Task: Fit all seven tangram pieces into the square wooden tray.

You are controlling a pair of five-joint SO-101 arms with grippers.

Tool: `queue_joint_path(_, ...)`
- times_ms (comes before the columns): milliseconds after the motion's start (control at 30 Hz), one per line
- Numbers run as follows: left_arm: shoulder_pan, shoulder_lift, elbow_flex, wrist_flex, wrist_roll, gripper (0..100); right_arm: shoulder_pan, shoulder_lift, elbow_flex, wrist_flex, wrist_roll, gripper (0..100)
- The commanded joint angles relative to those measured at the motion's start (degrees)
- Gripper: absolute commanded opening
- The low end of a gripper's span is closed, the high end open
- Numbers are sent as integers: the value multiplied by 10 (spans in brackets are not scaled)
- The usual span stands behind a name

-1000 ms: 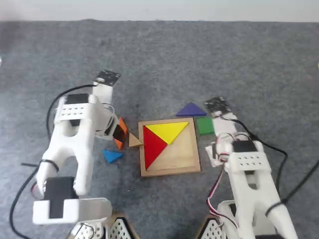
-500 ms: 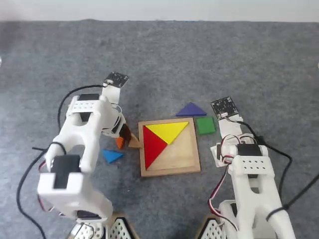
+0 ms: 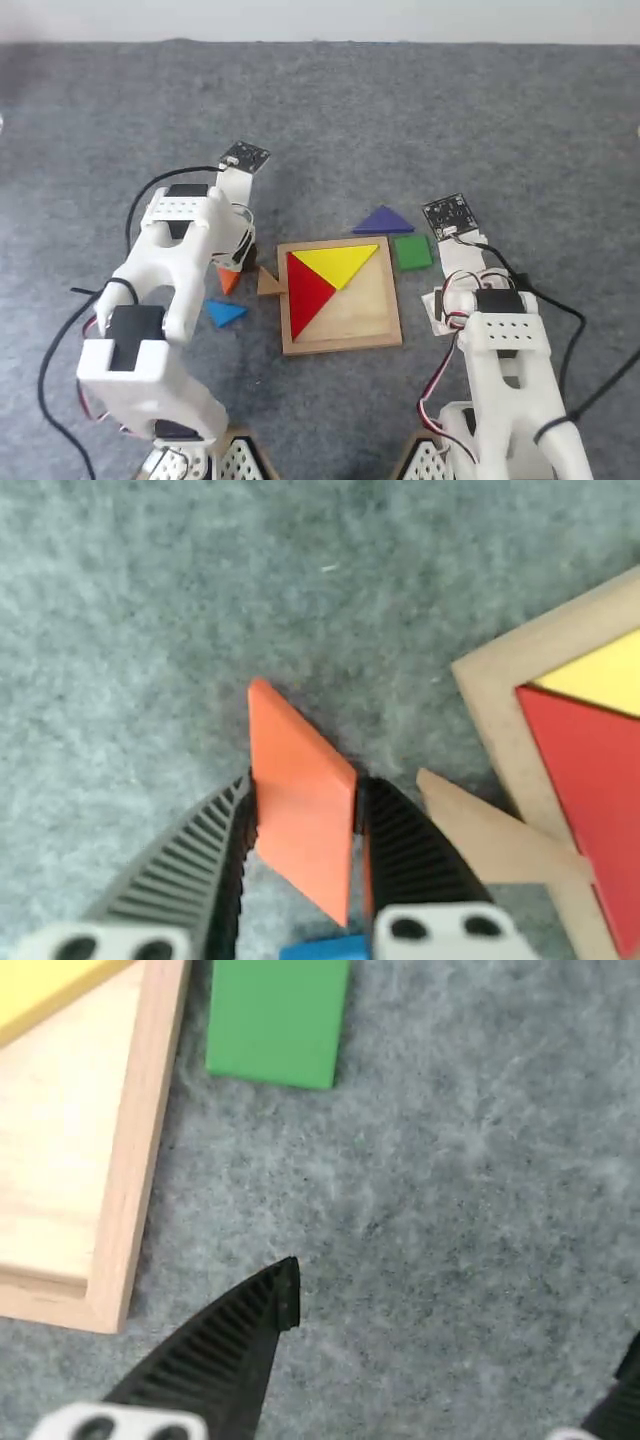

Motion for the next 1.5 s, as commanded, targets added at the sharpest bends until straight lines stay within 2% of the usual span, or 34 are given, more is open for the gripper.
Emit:
queue_joint_path(0,-4,3,-20,-7,-6,18,9,-18,-3,-7,8,479)
queue_joint_path(167,-4,-3,-29,-5,-2,16,9,-18,-3,-9,7,479)
queue_joint_path(300,10,-3,-113,76,24,15,9,-18,-3,-10,6,479)
queue_joint_path(433,66,-3,-203,157,58,15,10,-18,-3,-10,5,479)
queue_joint_path(567,150,4,-246,196,119,15,11,-18,-2,-10,5,479)
queue_joint_path(900,317,5,-247,186,298,15,14,-18,-2,-10,5,479)
queue_joint_path(1133,363,101,-265,171,358,15,56,-18,-4,-11,4,479)
queue_joint_path(1333,379,205,-348,174,413,15,57,-21,-4,-11,-11,479)
queue_joint_path(1467,380,229,-393,175,438,15,57,-19,-4,-19,-11,479)
